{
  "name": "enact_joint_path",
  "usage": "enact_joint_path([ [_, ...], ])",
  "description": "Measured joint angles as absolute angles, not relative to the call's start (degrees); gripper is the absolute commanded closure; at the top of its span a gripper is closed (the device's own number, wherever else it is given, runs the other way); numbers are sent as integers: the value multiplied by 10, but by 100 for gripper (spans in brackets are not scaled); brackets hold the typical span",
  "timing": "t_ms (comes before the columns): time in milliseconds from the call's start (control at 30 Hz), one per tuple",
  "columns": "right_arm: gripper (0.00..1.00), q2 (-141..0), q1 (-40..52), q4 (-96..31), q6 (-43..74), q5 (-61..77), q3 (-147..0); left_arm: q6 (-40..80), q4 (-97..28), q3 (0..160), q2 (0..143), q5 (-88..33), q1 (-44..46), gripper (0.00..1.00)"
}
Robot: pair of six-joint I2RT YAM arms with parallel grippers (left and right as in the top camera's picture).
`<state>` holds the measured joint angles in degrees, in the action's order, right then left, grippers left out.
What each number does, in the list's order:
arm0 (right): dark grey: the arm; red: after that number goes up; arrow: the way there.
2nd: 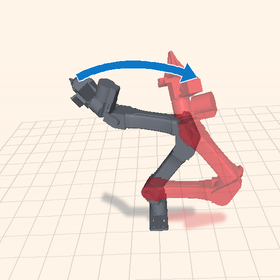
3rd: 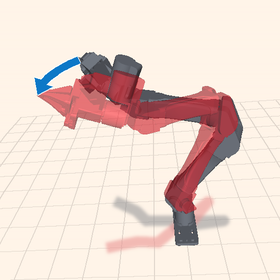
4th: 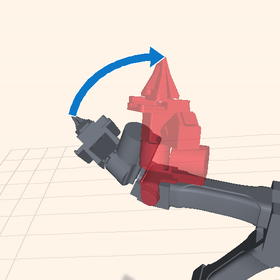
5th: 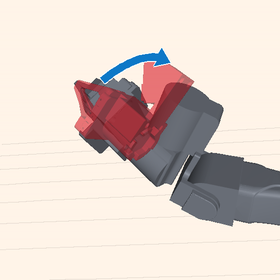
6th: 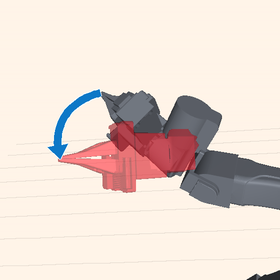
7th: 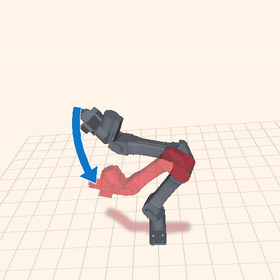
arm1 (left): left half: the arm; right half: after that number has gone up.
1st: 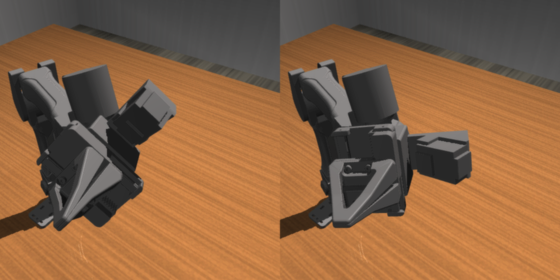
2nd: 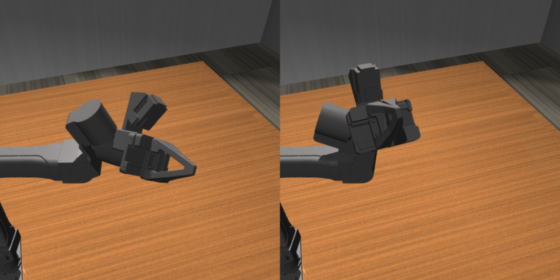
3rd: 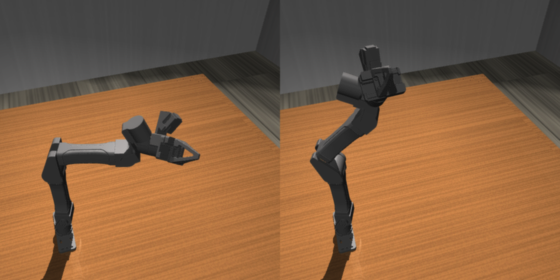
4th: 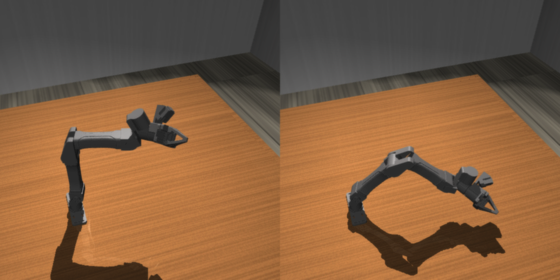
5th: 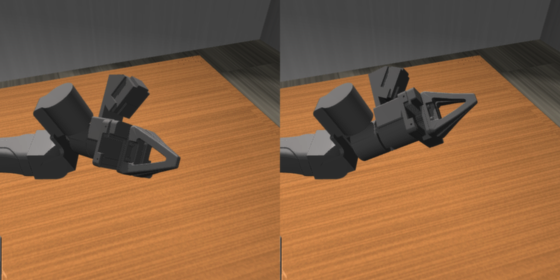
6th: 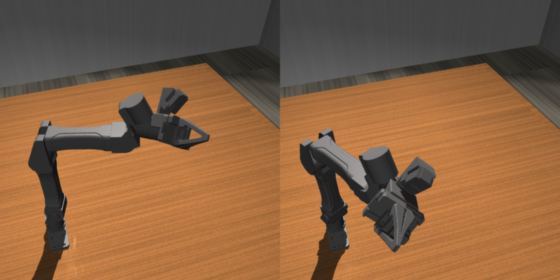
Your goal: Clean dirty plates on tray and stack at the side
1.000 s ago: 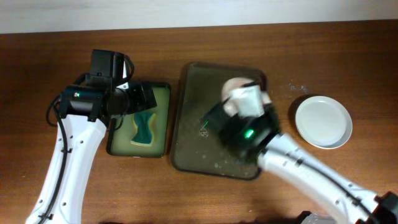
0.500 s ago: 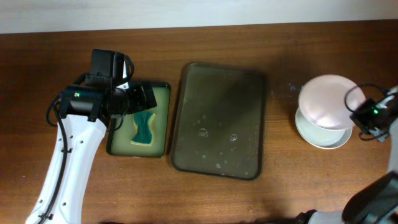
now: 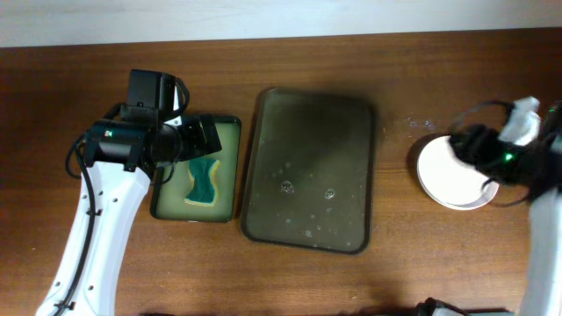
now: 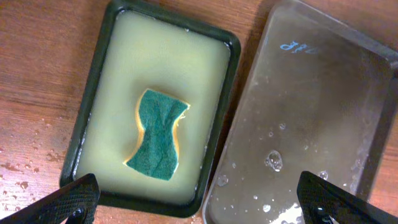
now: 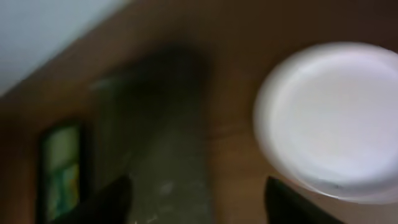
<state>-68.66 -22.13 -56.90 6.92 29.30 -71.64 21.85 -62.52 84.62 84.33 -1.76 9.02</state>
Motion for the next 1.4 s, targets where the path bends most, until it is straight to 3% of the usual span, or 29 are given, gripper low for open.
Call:
enact_joint_path([
  [133,2,-523,-62,-575,45,319,-720,218,-625,846,843,-18,90,0],
  [300,2,-433,30,-577,40,324,-720,218,-625,846,843,-18,90,0],
  [533,2,-399,34,-519,-25,253,-685,218,-625,846,843,-18,90,0],
  [733,1,-208,34,-303,-108,213,-369,219,-626,846,843,-18,90,0],
  [900,2,-31,34,-176,-116,208,-127,218,-625,847,844,-18,90,0],
  [1000,1,-10,34,-89,-93,208,-39,218,-625,847,844,-18,90,0],
  [1100,2,-9,34,-24,-75,208,-8,219,-625,847,844,-18,90,0],
  [1400,2,-8,34,-27,-61,208,-8,218,-625,847,844,-18,90,0],
])
